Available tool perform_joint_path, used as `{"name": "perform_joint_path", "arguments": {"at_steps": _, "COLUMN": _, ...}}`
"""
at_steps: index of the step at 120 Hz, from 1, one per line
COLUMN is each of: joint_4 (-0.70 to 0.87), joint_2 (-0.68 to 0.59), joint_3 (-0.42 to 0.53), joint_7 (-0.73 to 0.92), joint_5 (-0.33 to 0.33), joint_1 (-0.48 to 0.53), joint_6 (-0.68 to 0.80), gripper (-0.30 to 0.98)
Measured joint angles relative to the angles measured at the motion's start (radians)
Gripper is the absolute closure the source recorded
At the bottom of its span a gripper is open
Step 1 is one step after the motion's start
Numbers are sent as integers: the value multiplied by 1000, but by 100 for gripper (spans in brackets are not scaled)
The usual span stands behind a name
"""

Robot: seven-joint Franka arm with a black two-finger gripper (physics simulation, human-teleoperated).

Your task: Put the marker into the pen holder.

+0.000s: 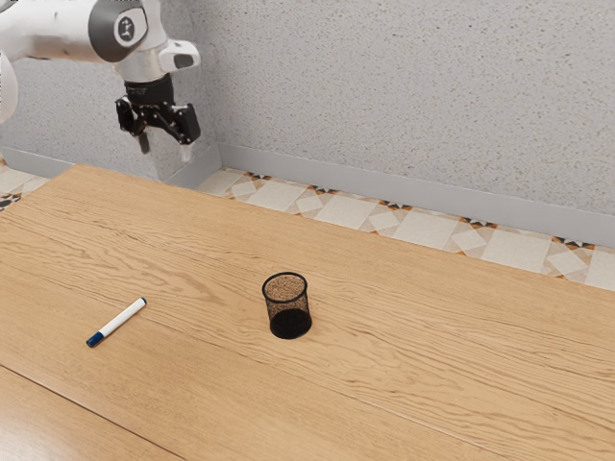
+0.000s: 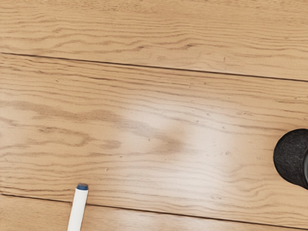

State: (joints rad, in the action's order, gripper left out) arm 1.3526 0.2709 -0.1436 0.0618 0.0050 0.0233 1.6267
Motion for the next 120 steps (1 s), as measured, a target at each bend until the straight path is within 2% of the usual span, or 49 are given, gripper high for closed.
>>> {"name": "perform_joint_path", "arguments": {"at_steps": 16, "joint_4": 30, "joint_2": 2, "joint_3": -17, "joint_7": 44, "joint_5": 5, "joint_1": -2, "joint_6": 38, "gripper": 2}}
{"name": "perform_joint_path", "arguments": {"at_steps": 22, "joint_4": 213, "joint_2": -76, "joint_3": -47, "joint_7": 59, "joint_5": 15, "joint_1": -5, "joint_6": 63, "gripper": 2}}
{"name": "perform_joint_path", "arguments": {"at_steps": 33, "joint_4": 558, "joint_2": -217, "joint_3": -68, "joint_7": 81, "joint_5": 79, "joint_1": -13, "joint_6": 144, "gripper": 2}}
{"name": "perform_joint_path", "arguments": {"at_steps": 43, "joint_4": 739, "joint_2": -265, "joint_3": -106, "joint_7": 100, "joint_5": 112, "joint_1": -55, "joint_6": 201, "gripper": 2}}
{"name": "perform_joint_path", "arguments": {"at_steps": 51, "joint_4": 822, "joint_2": -270, "joint_3": -132, "joint_7": 118, "joint_5": 127, "joint_1": -81, "joint_6": 250, "gripper": 2}}
{"name": "perform_joint_path", "arguments": {"at_steps": 65, "joint_4": 862, "joint_2": -197, "joint_3": -168, "joint_7": 173, "joint_5": 142, "joint_1": -95, "joint_6": 389, "gripper": 2}}
{"name": "perform_joint_path", "arguments": {"at_steps": 87, "joint_4": 862, "joint_2": -102, "joint_3": -224, "joint_7": 270, "joint_5": 142, "joint_1": -13, "joint_6": 573, "gripper": 2}}
{"name": "perform_joint_path", "arguments": {"at_steps": 120, "joint_4": 890, "joint_2": -58, "joint_3": -242, "joint_7": 376, "joint_5": 129, "joint_1": -10, "joint_6": 686, "gripper": 2}}
